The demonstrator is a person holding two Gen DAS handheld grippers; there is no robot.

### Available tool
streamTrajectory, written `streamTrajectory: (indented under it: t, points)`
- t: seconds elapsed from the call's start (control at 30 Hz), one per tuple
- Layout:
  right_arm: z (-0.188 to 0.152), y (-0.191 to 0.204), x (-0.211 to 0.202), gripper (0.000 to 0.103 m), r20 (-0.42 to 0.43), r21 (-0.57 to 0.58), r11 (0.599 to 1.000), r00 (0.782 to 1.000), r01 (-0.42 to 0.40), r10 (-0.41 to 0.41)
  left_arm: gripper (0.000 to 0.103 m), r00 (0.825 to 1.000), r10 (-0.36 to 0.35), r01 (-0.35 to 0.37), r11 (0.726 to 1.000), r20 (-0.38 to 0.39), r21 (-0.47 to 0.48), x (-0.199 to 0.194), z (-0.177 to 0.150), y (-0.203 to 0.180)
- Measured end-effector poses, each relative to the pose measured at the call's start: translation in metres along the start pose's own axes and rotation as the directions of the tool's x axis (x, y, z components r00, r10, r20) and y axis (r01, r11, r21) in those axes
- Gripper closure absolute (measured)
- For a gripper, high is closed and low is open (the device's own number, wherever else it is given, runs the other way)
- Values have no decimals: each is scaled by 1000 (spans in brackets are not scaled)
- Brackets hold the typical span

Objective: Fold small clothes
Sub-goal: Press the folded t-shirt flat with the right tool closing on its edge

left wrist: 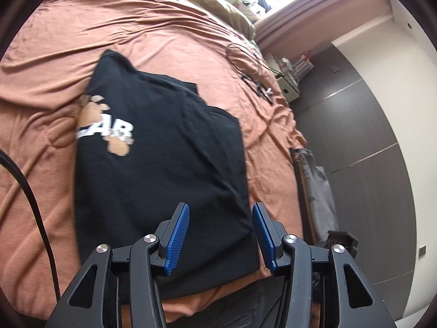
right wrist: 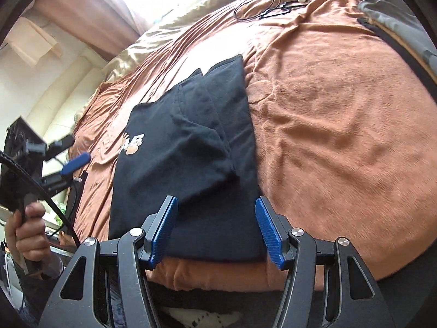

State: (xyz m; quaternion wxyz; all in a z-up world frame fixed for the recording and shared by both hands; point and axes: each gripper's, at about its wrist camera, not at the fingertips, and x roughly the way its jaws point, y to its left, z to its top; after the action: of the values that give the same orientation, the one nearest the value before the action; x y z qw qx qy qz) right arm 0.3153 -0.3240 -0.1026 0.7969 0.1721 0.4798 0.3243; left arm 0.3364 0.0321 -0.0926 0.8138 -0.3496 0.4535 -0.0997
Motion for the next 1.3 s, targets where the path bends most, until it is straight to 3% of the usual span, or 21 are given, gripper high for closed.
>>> streamTrajectory:
  t: [0.23, 0.5, 0.73, 0.8, 1.0, 1.07, 1.17, 1.23, 1.3]
  points:
    - [-28, 5, 8, 62, -55, 110, 992, 996, -65, 72, 54, 995, 98, -99, 994, -19, -56, -2, -8, 51]
    - [-52, 18, 4, 63, -60, 178, 981, 994, -77, 89, 54, 988, 147, -151, 983, -49, -105, -2, -17, 93]
    - [-75, 32, -11, 97, -45, 191, 980, 996, -63, 73, 54, 983, 164, -172, 978, -80, -114, 3, -31, 109]
    - [-73, 36, -18, 99, -19, 175, 983, 998, -60, 64, 54, 982, 165, -174, 978, -89, -114, 5, -35, 112]
    - [-120, 80, -65, 100, 45, 96, 995, 999, -27, 23, 54, 981, 166, -176, 979, -97, -103, 4, -42, 112]
    - [-117, 71, -79, 100, 57, 91, 996, 998, -15, 10, 54, 981, 166, -175, 980, -96, -99, 3, -44, 110]
    - [-152, 80, -104, 100, 69, 102, 995, 998, -1, -7, 54, 981, 169, -178, 979, -96, -98, 1, -48, 109]
    - [-124, 61, -96, 100, 69, 109, 994, 998, 5, -13, 54, 980, 175, -183, 979, -96, -87, 1, -51, 108]
    - [-125, 54, -99, 100, 70, 112, 994, 997, 15, -23, 54, 979, 179, -186, 980, -98, -75, 0, -54, 106]
